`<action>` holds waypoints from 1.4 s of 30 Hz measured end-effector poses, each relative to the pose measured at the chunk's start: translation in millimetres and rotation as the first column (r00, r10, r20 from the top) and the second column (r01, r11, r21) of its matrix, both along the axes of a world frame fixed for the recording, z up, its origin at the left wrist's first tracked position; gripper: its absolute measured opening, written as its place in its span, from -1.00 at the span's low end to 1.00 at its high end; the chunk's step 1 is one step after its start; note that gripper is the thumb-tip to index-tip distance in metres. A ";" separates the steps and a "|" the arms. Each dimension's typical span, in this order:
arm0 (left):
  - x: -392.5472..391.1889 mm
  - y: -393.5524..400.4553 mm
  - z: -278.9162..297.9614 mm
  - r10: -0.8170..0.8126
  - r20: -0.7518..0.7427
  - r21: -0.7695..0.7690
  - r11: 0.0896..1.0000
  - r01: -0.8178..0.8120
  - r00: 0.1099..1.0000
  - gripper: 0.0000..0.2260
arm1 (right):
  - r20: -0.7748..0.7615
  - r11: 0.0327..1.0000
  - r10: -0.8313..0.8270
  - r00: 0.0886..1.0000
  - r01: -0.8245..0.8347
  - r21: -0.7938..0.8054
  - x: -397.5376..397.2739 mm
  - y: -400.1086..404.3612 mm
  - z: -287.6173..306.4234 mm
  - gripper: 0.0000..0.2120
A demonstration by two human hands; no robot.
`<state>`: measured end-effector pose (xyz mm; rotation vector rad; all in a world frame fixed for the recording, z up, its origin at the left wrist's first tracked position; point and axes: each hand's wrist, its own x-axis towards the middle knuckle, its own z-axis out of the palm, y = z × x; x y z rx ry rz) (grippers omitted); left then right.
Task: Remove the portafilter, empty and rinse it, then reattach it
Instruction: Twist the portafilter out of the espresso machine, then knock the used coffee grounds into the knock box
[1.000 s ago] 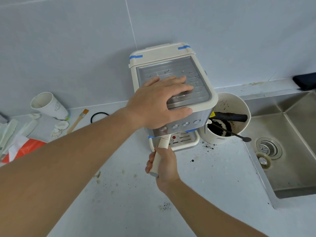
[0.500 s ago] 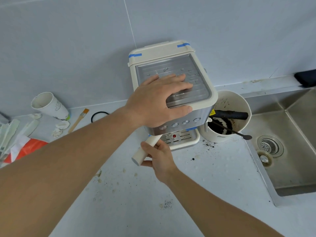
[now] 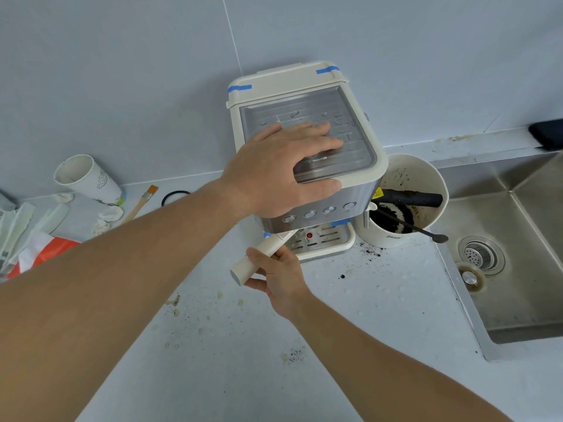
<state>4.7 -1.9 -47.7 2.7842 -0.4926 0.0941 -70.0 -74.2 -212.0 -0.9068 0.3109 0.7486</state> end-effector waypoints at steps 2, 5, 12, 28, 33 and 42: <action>0.6 0.3 -0.4 0.000 0.003 0.007 1.000 0.000 1.000 -0.44 | -0.017 1.000 0.009 1.000 -0.010 -0.022 -2.5 -5.0 -1.8 -0.79; 0.7 0.8 -0.8 -0.004 0.004 0.014 1.000 0.004 1.000 -0.44 | -0.046 0.998 0.035 0.998 -0.037 -0.050 -7.0 -14.3 -4.0 -0.76; 1.5 1.4 -2.4 0.007 -0.011 0.015 1.000 -0.007 1.000 -0.41 | -0.035 0.979 0.170 0.985 -0.173 -0.106 -20.7 -47.2 -9.0 -0.76; 1.2 -2.6 -0.3 0.043 -0.037 0.100 0.994 -0.039 0.998 -0.31 | 0.010 0.877 0.439 0.899 -0.426 -0.223 -28.0 -163.1 4.7 -0.73; -1.6 -5.3 1.9 0.074 -0.056 0.182 0.981 -0.062 0.996 -0.25 | 0.015 0.840 0.493 0.870 -0.472 -0.267 -20.0 -201.9 15.3 -0.65; -4.9 -16.9 1.3 0.190 -0.008 0.162 0.969 -0.186 0.982 -0.26 | 0.089 0.806 0.575 0.813 -0.544 -0.232 -2.8 -259.2 35.3 -0.44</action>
